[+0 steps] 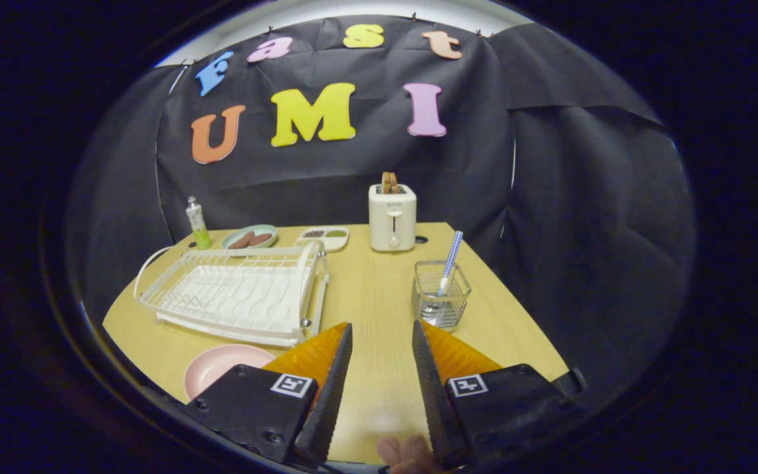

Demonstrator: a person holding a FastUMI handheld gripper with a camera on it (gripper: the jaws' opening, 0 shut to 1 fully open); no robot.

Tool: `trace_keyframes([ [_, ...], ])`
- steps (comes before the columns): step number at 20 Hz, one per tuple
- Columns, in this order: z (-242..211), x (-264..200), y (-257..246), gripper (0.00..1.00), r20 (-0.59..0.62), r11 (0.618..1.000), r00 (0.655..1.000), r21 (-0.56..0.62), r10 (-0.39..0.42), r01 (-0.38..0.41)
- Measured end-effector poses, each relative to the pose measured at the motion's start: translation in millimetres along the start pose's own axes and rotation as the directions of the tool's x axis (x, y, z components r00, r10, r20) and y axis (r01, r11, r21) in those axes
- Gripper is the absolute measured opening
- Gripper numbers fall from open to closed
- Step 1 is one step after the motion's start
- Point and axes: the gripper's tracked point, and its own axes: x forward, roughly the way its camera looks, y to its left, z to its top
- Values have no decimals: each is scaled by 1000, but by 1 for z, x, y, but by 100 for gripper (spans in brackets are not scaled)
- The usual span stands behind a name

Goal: Take the plate from the dish rack, then take the spoon from the basket and place it into the plate.

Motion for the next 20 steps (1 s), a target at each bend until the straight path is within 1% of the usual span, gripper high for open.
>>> trace_keyframes([
  [1,7,-1,-4,61,46,1000,999,4,1,-1],
  [2,16,-1,-10,65,96,1000,995,11,-4,3],
  [3,21,4,-18,70,123,1000,992,12,-25,24],
  [7,39,23,-41,77,217,998,974,-7,-60,63],
  [8,43,30,-52,77,233,996,969,-4,-82,85],
  [10,52,49,-71,90,257,993,960,23,-114,112],
  [11,53,56,-74,97,261,994,959,37,-111,105],
  [12,52,64,-78,100,253,994,961,41,-108,101],
  [15,51,101,-94,100,220,993,969,46,-114,106],
  [17,55,121,-94,100,210,996,974,49,-87,79],
  [19,54,146,-99,100,175,996,981,42,-88,82],
  [20,54,158,-98,100,145,997,986,37,-76,71],
])
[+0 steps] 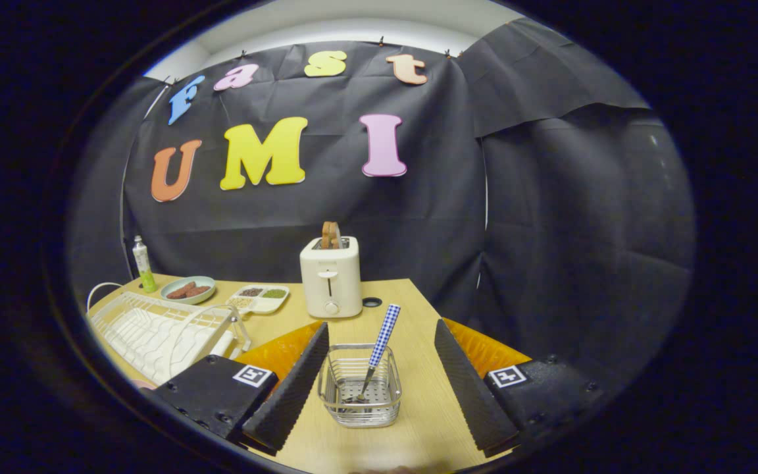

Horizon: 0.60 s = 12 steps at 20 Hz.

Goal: Take the plate from the dish rack, then take the spoon from the basket and place it into the plate.

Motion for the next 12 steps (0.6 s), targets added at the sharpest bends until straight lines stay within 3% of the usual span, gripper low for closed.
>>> trace_keyframes([
  [4,-8,38,6,100,-80,998,995,21,53,-51],
  [9,-3,63,4,85,-115,998,992,42,47,-42],
  [12,-7,71,7,68,-143,999,989,36,32,-27],
])
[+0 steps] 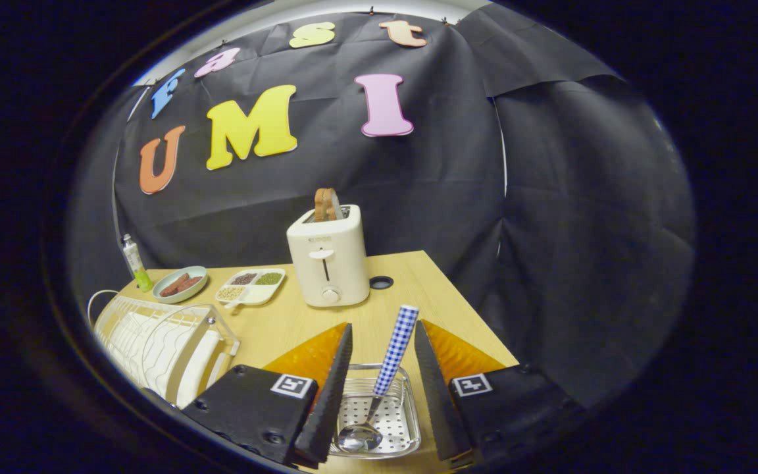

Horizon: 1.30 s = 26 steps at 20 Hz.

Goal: Take the plate from the dish rack, then take the spoon from the basket and place it into the plate.

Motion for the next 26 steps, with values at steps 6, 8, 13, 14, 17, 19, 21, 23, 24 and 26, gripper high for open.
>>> trace_keyframes([
  [6,-5,0,13,22,-30,1000,1000,-3,2,-2],
  [8,-3,-1,13,17,-20,1000,1000,-2,-11,11],
  [13,15,-25,9,11,83,999,995,-15,-49,50],
  [14,20,-31,10,11,106,999,993,-14,-45,46],
  [17,39,-50,10,10,192,998,980,-25,-54,59],
  [19,54,-65,14,10,256,997,965,-36,-57,68],
  [21,64,-82,22,10,296,997,954,-49,-49,67],
  [23,71,-101,34,10,325,996,945,-61,-36,59],
  [24,73,-111,40,10,335,996,942,-64,-31,55],
  [26,74,-135,56,10,350,997,937,-62,-14,38],
])
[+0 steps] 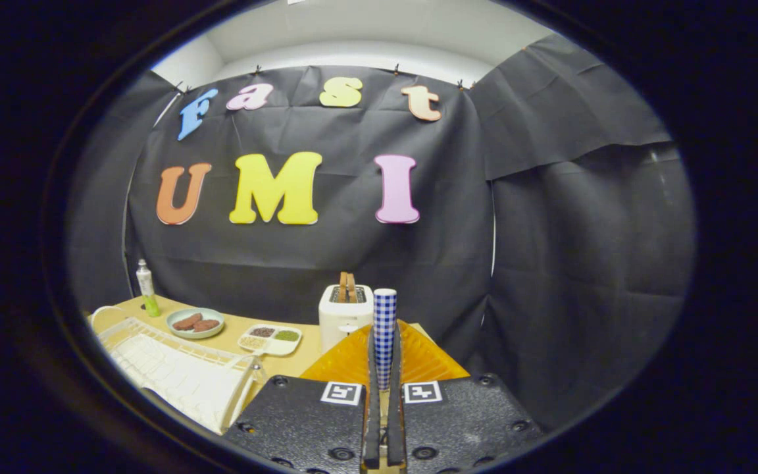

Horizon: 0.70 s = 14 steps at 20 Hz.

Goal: Take the plate from the dish rack, then take the spoon from the basket and place it into the plate.

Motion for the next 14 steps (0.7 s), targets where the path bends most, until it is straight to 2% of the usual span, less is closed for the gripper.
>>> trace_keyframes([
  [5,6,-68,54,10,19,996,997,44,77,-78],
  [11,-29,-151,133,10,-2,976,981,94,195,-194],
  [14,-48,-177,166,10,0,969,975,107,223,-221],
])
